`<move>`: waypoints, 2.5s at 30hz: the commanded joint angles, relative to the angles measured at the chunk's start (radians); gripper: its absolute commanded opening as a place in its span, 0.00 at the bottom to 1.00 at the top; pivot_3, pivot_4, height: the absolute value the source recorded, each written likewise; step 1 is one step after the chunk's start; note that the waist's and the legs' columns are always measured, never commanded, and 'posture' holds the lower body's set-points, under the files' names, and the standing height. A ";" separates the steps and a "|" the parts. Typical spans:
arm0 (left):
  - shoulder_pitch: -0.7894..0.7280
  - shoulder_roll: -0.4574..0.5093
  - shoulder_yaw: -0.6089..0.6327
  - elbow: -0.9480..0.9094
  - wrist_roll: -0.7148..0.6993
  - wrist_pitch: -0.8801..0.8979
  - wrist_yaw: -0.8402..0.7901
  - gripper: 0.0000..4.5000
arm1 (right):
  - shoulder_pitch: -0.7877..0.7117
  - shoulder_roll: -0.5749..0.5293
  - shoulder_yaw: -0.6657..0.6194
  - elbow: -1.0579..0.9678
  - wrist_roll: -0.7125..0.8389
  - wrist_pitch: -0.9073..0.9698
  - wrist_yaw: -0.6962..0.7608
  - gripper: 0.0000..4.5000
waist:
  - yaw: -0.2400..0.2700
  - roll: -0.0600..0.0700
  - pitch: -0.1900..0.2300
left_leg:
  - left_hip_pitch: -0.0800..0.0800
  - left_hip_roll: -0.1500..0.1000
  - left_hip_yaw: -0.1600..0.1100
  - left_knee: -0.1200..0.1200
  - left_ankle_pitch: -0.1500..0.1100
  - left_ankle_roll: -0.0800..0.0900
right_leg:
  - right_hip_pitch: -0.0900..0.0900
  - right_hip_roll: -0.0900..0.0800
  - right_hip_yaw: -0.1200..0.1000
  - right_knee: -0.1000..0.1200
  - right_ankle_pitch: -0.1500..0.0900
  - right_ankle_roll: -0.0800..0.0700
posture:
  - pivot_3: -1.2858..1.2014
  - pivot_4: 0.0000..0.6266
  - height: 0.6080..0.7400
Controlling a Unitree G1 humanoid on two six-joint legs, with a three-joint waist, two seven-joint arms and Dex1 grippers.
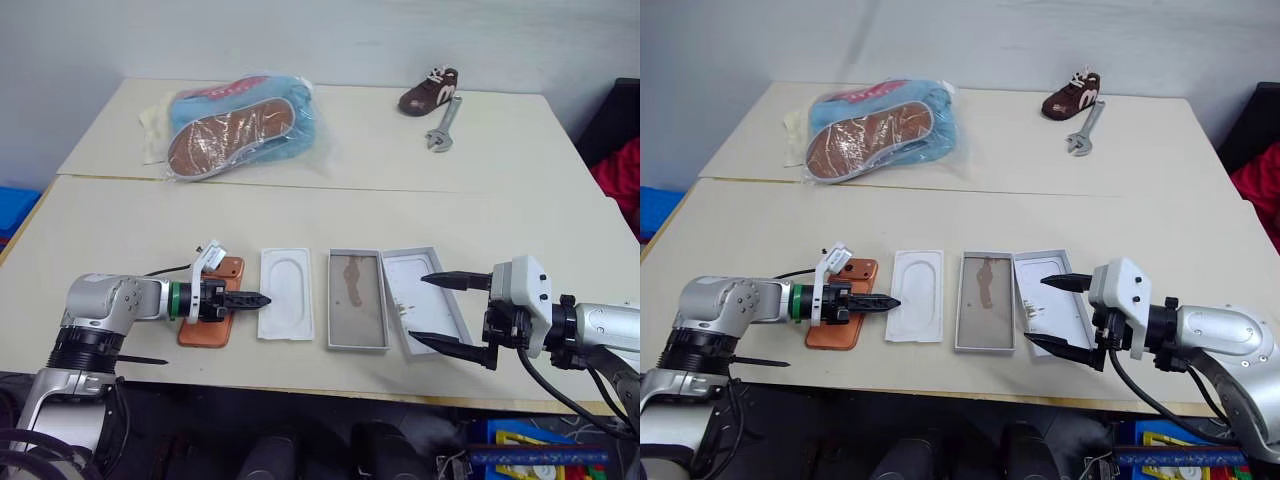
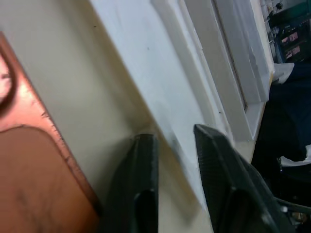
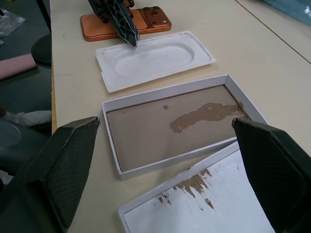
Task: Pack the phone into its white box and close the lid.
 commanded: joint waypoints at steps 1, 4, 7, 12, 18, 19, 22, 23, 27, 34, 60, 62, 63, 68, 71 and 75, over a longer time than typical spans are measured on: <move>0.027 -0.012 -0.012 0.025 0.029 0.033 0.023 0.01 | 0.010 0.007 0.003 -0.039 -0.001 -0.018 -0.007 1.00 | 0.000 0.001 -0.001 | 0.000 0.000 0.000 0.000 0.000 0.000 | 0.000 0.000 0.000 0.000 0.000 0.000 | 0.52 0.24 1.00; 0.035 -0.013 0.013 0.021 0.019 0.059 0.030 0.01 | 0.021 0.000 0.016 -0.043 -0.021 -0.028 -0.001 1.00 | -0.002 0.001 -0.001 | 0.000 0.000 0.000 0.000 0.000 0.000 | 0.000 0.000 0.000 0.001 0.000 0.000 | 0.52 0.24 1.00; 0.043 -0.006 0.057 0.007 0.000 0.089 0.033 0.01 | 0.022 -0.010 0.065 -0.049 -0.064 -0.057 0.018 1.00 | -0.007 0.001 -0.001 | 0.001 0.000 0.000 0.000 0.000 0.000 | 0.000 0.000 0.001 0.002 0.000 0.000 | 0.52 0.24 1.00; 0.055 0.059 0.163 -0.041 -0.068 0.180 0.002 0.01 | -0.057 0.004 0.241 -0.035 -0.177 -0.094 0.028 1.00 | -0.028 0.000 0.000 | 0.001 0.000 0.000 0.000 0.000 -0.001 | -0.001 0.000 0.001 0.003 0.000 0.000 | 0.52 0.24 1.00; 0.058 0.147 0.234 -0.099 -0.149 0.290 -0.036 0.00 | -0.186 0.084 0.494 0.082 -0.345 -0.121 0.026 0.86 | -0.026 -0.005 0.002 | 0.000 0.000 -0.002 0.000 0.001 -0.001 | -0.003 0.001 0.001 0.005 0.000 0.000 | 0.52 0.24 1.00; 0.055 0.150 0.242 -0.108 -0.157 0.306 -0.032 0.00 | -0.208 0.102 0.530 0.116 -0.385 -0.135 0.019 0.79 | -0.026 -0.005 0.002 | 0.000 0.000 -0.002 0.000 0.001 -0.001 | -0.002 0.001 0.001 0.005 0.000 0.000 | 0.52 0.24 1.00; 0.046 0.140 0.263 -0.138 -0.182 0.351 -0.011 0.00 | -0.260 0.151 0.616 0.229 -0.492 -0.200 0.009 0.56 | -0.024 -0.005 0.002 | -0.001 -0.003 -0.005 0.000 0.001 -0.001 | -0.002 0.000 0.001 0.005 0.000 0.000 | 0.52 0.24 1.00; 0.045 0.131 0.272 -0.154 -0.193 0.365 -0.005 0.00 | -0.267 0.163 0.630 0.254 -0.509 -0.218 0.010 0.49 | -0.024 -0.005 0.002 | -0.001 -0.004 -0.007 0.000 0.001 -0.001 | -0.003 0.000 0.001 0.006 0.000 0.000 | 0.52 0.24 1.00; 0.042 0.091 0.281 -0.184 -0.265 0.379 0.054 0.00 | -0.267 0.195 0.636 0.269 -0.503 -0.242 0.027 0.18 | -0.025 -0.005 0.002 | -0.001 -0.007 -0.016 0.001 0.000 -0.001 | -0.003 -0.001 0.002 0.007 0.000 0.000 | 0.52 0.24 1.00; 0.018 -0.039 0.279 -0.197 -0.420 0.379 0.278 0.00 | -0.265 0.240 0.648 0.241 -0.517 -0.200 0.010 0.01 | -0.025 -0.005 0.003 | -0.001 -0.008 -0.025 0.004 0.000 -0.001 | 0.000 0.000 0.001 0.009 0.000 0.000 | 0.52 0.24 1.00; -0.054 -0.344 0.269 -0.086 -0.555 0.379 0.817 0.00 | 0.073 0.056 0.001 -0.175 -0.097 0.070 0.009 0.46 | -0.007 -0.006 0.004 | -0.001 -0.013 -0.040 0.007 -0.001 -0.004 | 0.000 0.002 0.001 0.008 0.000 0.000 | 0.52 0.24 1.00; -0.054 -0.350 0.255 -0.083 -0.560 0.379 0.830 0.00 | 0.073 0.059 0.004 -0.186 -0.086 0.079 -0.005 0.46 | -0.002 -0.006 0.004 | -0.001 -0.013 -0.040 0.009 -0.001 -0.004 | 0.000 0.002 0.003 0.007 0.000 0.000 | 0.52 0.24 1.00; -0.053 -0.353 0.251 -0.083 -0.557 0.379 0.840 0.00 | 0.071 0.059 0.007 -0.190 -0.080 0.085 -0.014 0.46 | -0.002 -0.006 0.004 | -0.001 -0.013 -0.040 0.009 -0.001 -0.005 | 0.000 0.002 0.003 0.007 0.000 0.000 | 0.52 0.24 1.00; -0.066 -0.358 0.270 -0.072 -0.531 0.379 0.876 0.10 | 0.064 0.049 0.033 -0.191 -0.071 0.086 -0.035 0.48 | 0.000 -0.006 0.004 | -0.001 -0.013 -0.040 0.007 -0.001 -0.005 | 0.000 0.002 0.003 0.007 0.000 0.000 | 0.52 0.24 1.00; -0.072 -0.352 0.285 -0.070 -0.553 0.379 0.869 0.29 | 0.048 0.047 0.056 -0.179 -0.080 0.078 -0.043 0.48 | -0.001 -0.006 0.004 | -0.001 -0.013 -0.040 0.008 -0.001 -0.005 | 0.000 0.002 0.003 0.007 0.000 0.000 | 0.52 0.24 1.00; -0.081 -0.359 0.317 -0.070 -0.654 0.379 0.844 0.54 | -0.013 0.055 0.102 -0.156 -0.081 0.082 -0.060 0.48 | -0.002 -0.006 0.004 | -0.001 -0.013 -0.040 0.008 -0.001 -0.005 | -0.001 0.003 0.003 0.006 0.000 0.000 | 0.52 0.24 1.00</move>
